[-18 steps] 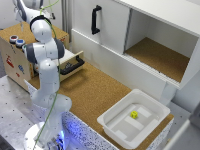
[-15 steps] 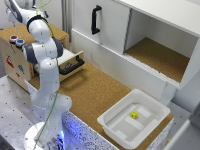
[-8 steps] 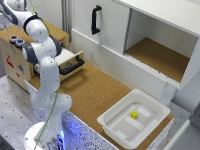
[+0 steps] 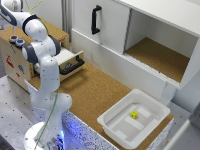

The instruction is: Toggle the red light switch to turn on the red light

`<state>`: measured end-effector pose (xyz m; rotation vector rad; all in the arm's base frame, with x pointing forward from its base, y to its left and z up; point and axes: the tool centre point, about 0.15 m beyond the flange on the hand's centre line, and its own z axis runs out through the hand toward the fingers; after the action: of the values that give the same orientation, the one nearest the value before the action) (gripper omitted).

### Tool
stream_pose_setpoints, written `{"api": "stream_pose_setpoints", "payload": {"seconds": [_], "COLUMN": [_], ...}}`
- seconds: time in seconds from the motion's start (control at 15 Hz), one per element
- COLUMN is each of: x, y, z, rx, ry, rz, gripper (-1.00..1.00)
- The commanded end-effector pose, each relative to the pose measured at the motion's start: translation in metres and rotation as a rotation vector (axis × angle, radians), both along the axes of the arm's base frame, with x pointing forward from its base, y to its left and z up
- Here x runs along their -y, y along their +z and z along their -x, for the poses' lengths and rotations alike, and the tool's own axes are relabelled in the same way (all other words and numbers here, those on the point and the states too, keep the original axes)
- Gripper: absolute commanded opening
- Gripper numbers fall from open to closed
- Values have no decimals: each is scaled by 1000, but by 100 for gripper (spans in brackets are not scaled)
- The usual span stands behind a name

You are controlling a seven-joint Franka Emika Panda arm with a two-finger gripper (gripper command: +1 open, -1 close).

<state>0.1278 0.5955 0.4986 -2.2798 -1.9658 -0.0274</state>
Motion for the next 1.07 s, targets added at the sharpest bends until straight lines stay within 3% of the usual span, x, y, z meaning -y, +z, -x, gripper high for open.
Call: {"api": "stream_pose_setpoints", "payload": {"seconds": [0.0,0.6,0.8,1.0], "x": [-51,-46,-36,-24], "y": [-9,-36,-65,-49], "z": [-18,-45,-34,-24], "rx": [59,27,98,49], "ry": [-38,-100,-41,-28], "rz": [180,205,195,156], "gripper": [-100,-100,-100,-100]}}
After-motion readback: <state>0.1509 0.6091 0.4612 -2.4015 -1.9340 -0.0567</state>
